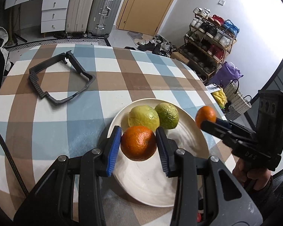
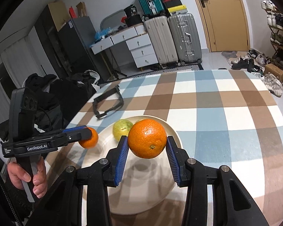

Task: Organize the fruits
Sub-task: 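Place both oranges onto the cream plate beside the citrus and open both tools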

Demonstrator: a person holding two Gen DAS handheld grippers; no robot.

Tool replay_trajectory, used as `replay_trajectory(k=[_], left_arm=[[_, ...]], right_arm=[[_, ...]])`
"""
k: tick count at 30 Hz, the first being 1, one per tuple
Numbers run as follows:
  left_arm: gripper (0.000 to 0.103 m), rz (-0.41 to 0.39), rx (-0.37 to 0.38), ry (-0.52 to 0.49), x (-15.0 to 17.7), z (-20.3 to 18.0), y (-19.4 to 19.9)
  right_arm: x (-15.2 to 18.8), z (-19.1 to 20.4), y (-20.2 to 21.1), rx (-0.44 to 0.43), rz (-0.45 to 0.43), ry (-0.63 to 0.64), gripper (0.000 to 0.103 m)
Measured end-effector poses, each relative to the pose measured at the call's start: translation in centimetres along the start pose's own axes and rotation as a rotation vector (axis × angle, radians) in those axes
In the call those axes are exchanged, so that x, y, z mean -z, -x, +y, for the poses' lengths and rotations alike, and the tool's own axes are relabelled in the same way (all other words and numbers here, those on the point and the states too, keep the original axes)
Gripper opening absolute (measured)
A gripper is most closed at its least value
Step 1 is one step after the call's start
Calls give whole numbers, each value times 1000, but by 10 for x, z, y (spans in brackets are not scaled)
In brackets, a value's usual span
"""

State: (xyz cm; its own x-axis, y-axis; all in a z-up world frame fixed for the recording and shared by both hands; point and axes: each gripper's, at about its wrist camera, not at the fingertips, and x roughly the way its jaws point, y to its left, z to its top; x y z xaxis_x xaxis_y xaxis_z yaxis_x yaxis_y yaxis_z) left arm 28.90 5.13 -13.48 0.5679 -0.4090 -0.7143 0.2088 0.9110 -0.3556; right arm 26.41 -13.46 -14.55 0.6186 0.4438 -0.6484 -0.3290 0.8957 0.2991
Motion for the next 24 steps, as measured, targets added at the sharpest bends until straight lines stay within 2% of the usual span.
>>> replay_trajectory(k=[9, 14, 22, 24], left_arm=[[35, 17, -1, -7, -6, 7, -22], [35, 15, -1, -6, -7, 7, -25], [35, 22, -1, 3, -9, 9, -31], [36, 20, -7, -11, -9, 6, -30]], right_arm=[[4, -2, -27, 33, 52, 49, 41], [3, -4, -33, 65, 51, 53, 42], [2, -3, -38, 64, 46, 57, 43], [1, -1, -34, 58, 29, 61, 46]])
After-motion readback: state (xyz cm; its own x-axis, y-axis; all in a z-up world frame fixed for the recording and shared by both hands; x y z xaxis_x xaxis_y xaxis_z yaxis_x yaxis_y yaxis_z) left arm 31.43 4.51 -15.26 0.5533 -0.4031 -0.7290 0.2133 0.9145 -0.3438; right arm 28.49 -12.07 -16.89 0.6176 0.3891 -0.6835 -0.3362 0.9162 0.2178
